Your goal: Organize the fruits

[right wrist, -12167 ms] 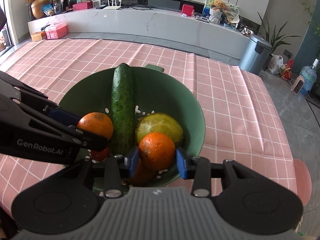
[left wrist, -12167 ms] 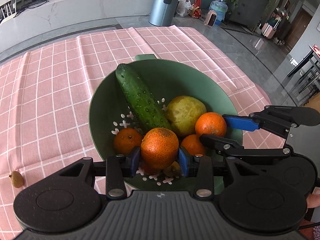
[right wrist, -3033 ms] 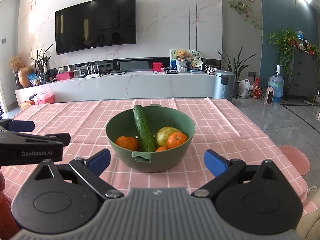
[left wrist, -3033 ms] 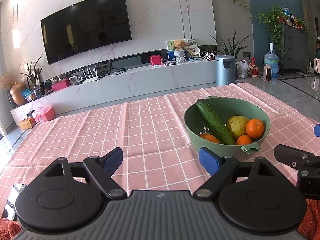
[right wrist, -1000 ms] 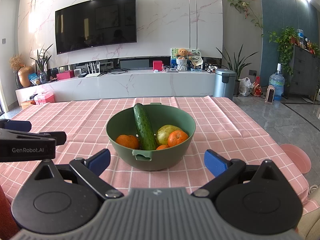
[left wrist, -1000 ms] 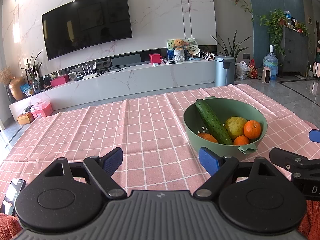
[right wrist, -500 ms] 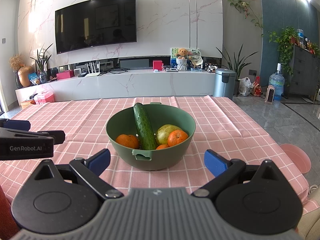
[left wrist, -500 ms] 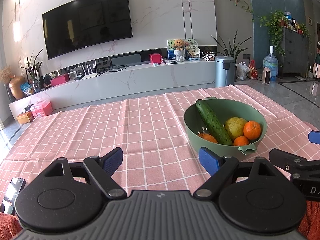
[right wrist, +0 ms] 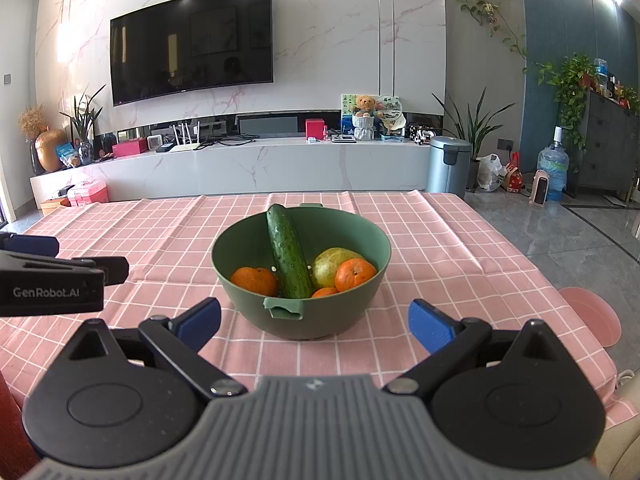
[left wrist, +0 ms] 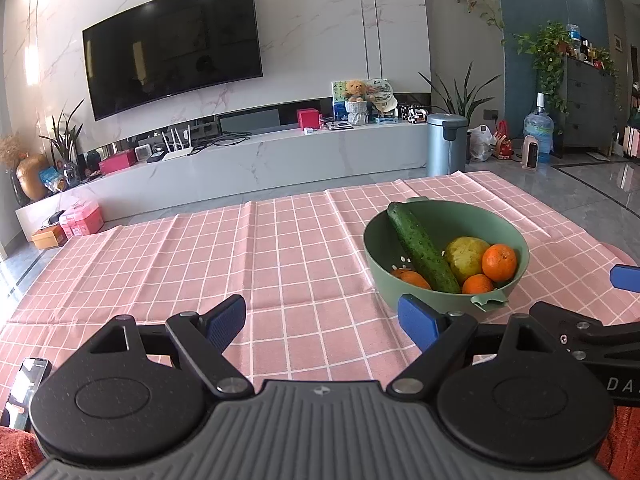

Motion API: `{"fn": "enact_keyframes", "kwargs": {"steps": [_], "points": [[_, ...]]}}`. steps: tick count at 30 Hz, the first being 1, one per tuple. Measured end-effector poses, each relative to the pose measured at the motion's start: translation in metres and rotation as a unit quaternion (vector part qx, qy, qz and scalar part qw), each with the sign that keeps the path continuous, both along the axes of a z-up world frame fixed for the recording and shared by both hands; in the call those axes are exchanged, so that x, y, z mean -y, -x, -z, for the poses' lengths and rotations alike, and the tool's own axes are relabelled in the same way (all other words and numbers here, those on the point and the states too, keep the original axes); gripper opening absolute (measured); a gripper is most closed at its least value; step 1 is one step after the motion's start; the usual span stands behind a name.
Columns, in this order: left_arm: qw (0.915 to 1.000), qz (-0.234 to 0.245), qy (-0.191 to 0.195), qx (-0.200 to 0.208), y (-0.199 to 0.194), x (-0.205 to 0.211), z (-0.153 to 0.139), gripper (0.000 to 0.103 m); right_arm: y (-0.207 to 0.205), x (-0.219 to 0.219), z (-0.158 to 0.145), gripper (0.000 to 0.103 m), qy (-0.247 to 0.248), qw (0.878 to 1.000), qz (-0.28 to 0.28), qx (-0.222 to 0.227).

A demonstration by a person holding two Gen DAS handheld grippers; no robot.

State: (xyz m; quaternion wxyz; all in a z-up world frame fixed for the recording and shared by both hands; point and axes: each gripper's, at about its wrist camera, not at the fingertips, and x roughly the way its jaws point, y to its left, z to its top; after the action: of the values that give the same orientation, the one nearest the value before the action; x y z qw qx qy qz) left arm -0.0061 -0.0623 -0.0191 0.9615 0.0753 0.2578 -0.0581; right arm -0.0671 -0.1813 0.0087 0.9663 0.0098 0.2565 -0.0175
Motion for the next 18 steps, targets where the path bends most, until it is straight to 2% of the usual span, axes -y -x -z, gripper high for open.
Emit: {"fn": "enact_keyframes", "kwargs": {"steps": [18], "points": [[0.9999, 0.003, 0.015, 0.006, 0.013, 0.007, -0.016, 0.100, -0.001, -0.001, 0.000, 0.096, 0.004, 1.000, 0.001, -0.009]]}}
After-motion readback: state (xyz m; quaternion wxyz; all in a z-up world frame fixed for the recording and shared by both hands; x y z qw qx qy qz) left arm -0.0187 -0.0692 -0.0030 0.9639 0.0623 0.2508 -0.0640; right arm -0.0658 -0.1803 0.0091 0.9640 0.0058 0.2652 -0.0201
